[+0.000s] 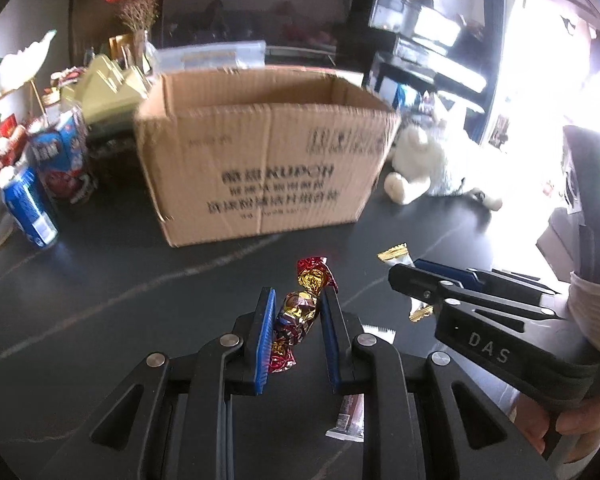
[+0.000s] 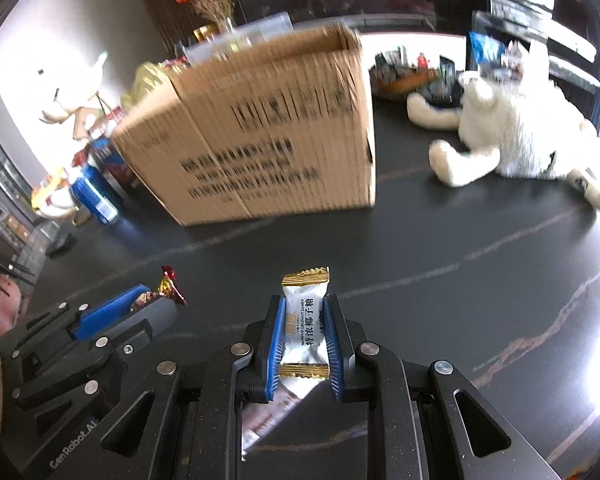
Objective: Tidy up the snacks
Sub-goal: 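Lift both held candies and carry them over the cardboard box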
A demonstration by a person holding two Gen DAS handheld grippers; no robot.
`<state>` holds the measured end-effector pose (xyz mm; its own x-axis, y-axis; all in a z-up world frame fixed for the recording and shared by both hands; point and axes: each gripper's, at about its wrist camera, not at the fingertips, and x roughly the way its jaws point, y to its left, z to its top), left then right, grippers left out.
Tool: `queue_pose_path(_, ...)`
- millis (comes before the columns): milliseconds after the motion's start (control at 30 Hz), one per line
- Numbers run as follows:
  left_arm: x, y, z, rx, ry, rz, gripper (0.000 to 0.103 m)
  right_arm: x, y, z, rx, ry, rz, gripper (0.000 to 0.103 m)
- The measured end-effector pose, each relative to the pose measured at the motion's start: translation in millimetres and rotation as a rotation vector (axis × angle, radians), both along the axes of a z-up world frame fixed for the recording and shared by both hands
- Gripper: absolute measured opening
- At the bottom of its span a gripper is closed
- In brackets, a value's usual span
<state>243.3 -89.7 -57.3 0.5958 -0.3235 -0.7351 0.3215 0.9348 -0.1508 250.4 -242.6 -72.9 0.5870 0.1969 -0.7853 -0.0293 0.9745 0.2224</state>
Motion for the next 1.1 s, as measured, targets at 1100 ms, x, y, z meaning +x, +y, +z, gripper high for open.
queue_pose_path(1100, 107, 35, 104, 0.007, -0.114, 0.046, 0.023, 94, 30, 125, -0.06, -0.166, 0.067, 0.021)
